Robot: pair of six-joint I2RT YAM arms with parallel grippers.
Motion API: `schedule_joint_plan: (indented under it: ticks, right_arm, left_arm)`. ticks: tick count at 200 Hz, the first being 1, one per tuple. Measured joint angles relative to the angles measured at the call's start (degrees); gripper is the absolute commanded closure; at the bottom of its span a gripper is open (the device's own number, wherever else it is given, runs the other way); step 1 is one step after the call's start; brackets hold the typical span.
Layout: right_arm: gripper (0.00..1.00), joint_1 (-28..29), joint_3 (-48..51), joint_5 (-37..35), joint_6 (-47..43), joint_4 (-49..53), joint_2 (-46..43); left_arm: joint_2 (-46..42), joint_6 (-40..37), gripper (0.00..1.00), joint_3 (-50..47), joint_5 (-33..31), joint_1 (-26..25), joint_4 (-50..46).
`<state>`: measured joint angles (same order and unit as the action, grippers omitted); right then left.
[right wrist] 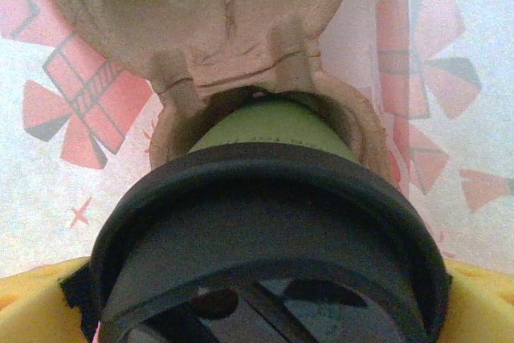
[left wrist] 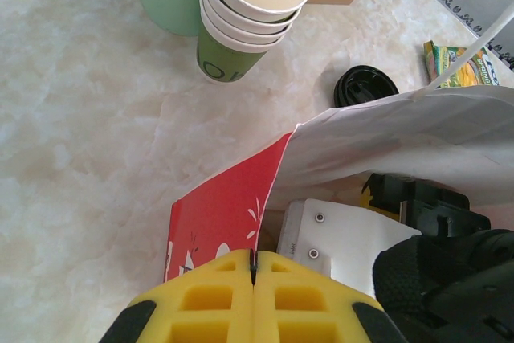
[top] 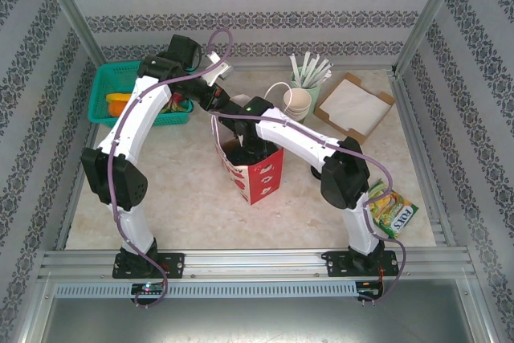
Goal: Pack the takeout coffee
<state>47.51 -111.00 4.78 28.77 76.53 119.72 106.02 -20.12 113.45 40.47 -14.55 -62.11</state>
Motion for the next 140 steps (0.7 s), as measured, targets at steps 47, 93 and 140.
schedule_joint_plan:
  ticks: [47,93,140]
  right_arm:
    - [0.02,0.00,-1.25,-0.87,0.00,1.20,-0.85]
    - [0.02,0.02,-4.79,-1.16,0.02,2.93,-1.20]
    - [0.02,0.42,-8.41,-3.72,0.13,4.15,-2.89]
  left_arm:
    - [-0.02,0.00,1.00,0.00,0.37,0.00,0.00]
    - [-0.44,1.18,1.00,-0.15,2.54,0.04,0.35]
    - [-2.19,5.57,1.00,-2.62,3.19,0.04,3.08]
